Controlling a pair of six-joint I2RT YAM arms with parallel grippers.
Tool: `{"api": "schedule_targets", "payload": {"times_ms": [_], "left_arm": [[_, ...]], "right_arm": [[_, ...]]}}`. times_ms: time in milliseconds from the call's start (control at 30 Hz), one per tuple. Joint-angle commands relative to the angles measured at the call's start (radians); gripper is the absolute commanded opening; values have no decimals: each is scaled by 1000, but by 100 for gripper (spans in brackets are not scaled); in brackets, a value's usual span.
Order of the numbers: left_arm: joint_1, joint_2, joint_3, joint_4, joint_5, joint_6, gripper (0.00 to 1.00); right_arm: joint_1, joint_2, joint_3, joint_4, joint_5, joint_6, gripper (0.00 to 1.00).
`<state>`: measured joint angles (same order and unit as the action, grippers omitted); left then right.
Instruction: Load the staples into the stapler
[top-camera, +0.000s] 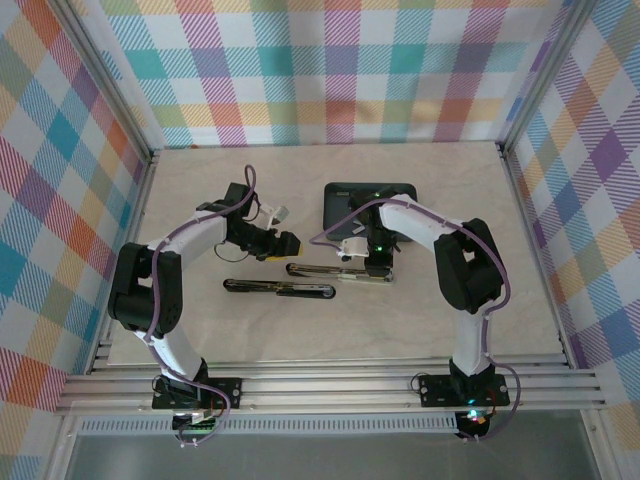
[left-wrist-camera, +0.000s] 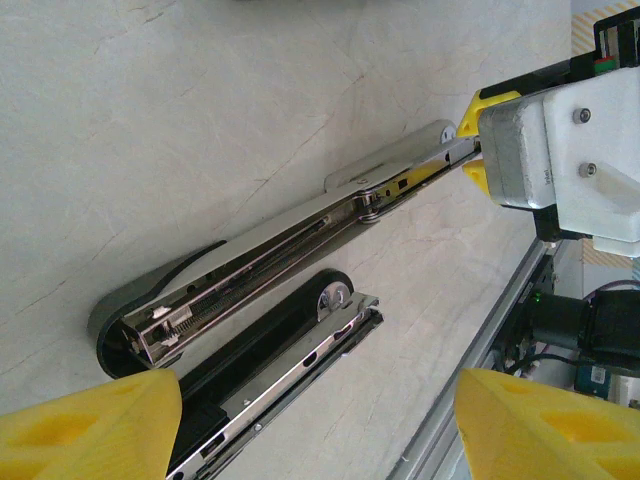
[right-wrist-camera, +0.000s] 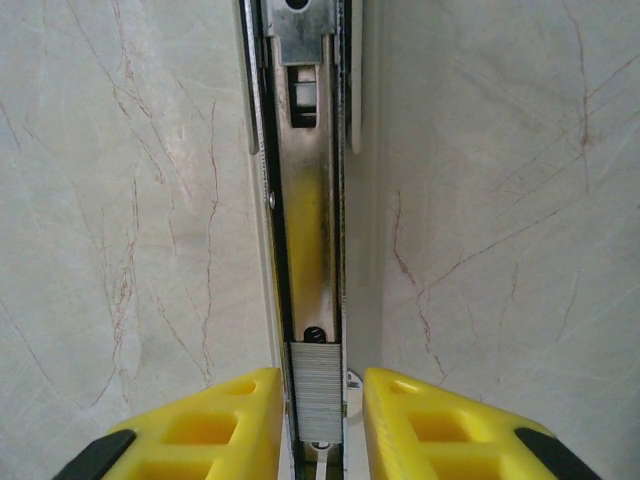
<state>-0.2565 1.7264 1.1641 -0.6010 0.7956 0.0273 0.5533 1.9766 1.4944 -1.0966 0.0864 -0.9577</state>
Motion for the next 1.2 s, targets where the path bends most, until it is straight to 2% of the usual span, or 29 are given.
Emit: {"api": "schedule_targets", "payload": {"times_ms": [0, 200, 367, 567, 867, 1033, 1167], "left_arm": [[9, 6, 28, -28, 13, 14, 72], [10, 1, 29, -27, 8, 13, 72], [10, -1, 30, -29, 0, 15, 72], [10, 1, 40, -43, -14, 28, 72], [11, 13, 50, -36, -35, 31, 72], [9, 24, 100, 17, -62, -54, 72], [10, 54, 186, 9, -145, -86, 72]], "right_arm": [[4, -7, 8, -14, -19, 7, 29], [-17, -89, 35, 36, -101, 54, 32], [-61, -115, 92, 86, -137, 158, 33], [-123, -1, 256, 41, -95, 318, 32], [-187, 187, 465, -54, -53, 430, 33], [-206, 211, 506, -36, -93, 471, 33], [-207, 243, 520, -6, -135, 470, 36]]}}
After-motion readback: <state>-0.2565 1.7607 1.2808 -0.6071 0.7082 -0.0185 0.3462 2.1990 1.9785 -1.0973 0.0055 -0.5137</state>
